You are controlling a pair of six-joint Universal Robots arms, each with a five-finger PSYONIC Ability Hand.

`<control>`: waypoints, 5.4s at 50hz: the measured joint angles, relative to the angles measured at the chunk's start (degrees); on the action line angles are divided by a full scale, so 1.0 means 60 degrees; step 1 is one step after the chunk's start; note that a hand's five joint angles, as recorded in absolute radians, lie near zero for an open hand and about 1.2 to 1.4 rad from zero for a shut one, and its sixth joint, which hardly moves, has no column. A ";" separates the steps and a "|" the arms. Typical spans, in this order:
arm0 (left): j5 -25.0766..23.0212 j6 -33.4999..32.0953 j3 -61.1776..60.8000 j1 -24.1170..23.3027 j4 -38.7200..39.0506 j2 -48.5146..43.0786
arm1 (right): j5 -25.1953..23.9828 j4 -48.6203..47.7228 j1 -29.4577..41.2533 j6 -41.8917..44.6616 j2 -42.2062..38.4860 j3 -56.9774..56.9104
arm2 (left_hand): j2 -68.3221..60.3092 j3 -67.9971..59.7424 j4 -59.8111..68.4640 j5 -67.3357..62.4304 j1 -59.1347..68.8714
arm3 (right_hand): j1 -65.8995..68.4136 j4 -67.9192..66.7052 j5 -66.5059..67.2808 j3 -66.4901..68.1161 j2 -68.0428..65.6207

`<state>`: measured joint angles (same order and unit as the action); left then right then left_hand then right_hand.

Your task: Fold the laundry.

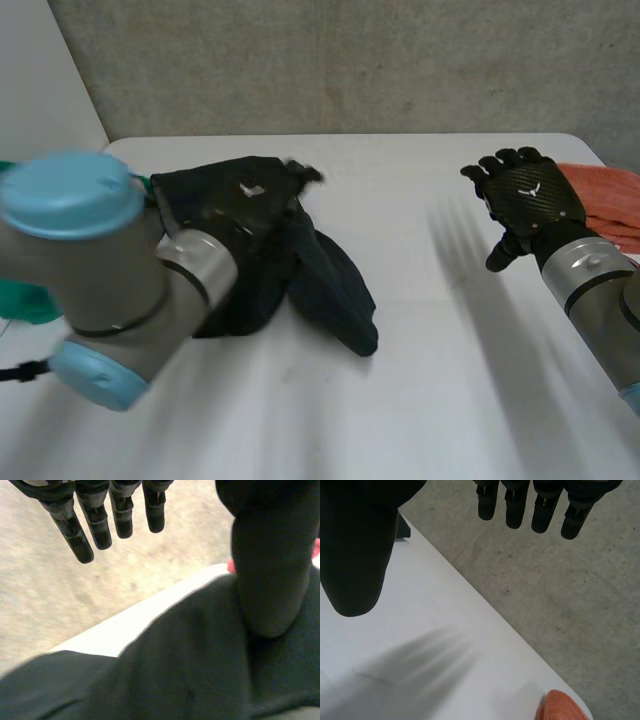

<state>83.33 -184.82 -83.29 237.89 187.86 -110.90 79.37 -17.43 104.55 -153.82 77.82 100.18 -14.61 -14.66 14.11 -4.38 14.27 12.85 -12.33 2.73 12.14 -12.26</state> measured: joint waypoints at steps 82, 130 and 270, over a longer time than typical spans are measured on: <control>-0.4197 0.0512 0.2666 -0.1750 0.0904 -0.3248 | 0.1642 0.1754 -0.0482 -0.1601 0.0519 -0.1978 | -0.1548 -0.1618 0.1556 -0.1499 0.1368 | 0.0000 0.0000 0.0000 0.0000 0.0000; 0.0158 -0.2651 -0.5416 0.2294 -0.0207 0.1176 | 0.0313 -0.0181 0.1467 0.0387 -0.1174 0.2127 | -0.1475 -0.1489 0.1571 -0.1569 0.1630 | 0.8432 -0.9330 0.8965 0.9188 -0.9146; 0.0094 -0.2925 -0.4763 0.1723 0.1437 0.0335 | -0.0156 0.0142 0.0895 0.0978 -0.1526 0.1091 | -0.8966 -0.8887 0.9064 -0.8857 0.8082 | 0.8287 -0.9362 0.8985 0.9280 -0.9136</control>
<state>83.89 -202.37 -111.86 248.23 196.48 -108.89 78.43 -16.57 109.92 -147.95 68.66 106.72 -68.40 -67.98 68.50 -57.52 62.77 62.57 -68.50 56.64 67.82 -67.08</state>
